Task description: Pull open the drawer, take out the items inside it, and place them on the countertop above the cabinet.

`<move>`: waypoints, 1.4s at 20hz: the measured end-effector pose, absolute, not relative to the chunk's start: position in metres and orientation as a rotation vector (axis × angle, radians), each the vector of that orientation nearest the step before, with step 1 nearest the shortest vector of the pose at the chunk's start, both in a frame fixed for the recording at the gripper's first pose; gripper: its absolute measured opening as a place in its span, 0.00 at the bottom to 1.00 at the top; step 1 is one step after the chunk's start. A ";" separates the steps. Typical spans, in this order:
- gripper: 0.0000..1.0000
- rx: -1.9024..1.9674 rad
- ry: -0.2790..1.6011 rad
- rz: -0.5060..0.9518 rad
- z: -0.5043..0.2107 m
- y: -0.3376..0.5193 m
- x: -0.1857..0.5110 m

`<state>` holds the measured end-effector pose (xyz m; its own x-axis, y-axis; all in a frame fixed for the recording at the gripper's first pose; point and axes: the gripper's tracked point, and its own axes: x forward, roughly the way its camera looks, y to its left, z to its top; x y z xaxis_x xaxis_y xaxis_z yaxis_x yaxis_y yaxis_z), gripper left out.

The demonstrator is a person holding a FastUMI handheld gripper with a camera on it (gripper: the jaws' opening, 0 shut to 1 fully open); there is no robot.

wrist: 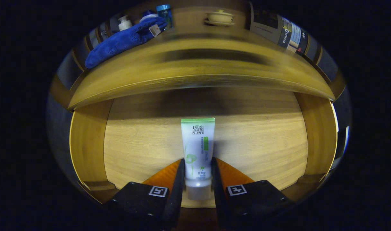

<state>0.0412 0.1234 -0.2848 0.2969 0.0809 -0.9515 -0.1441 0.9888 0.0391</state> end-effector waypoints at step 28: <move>0.46 0.031 0.910 0.212 -0.080 0.117 0.101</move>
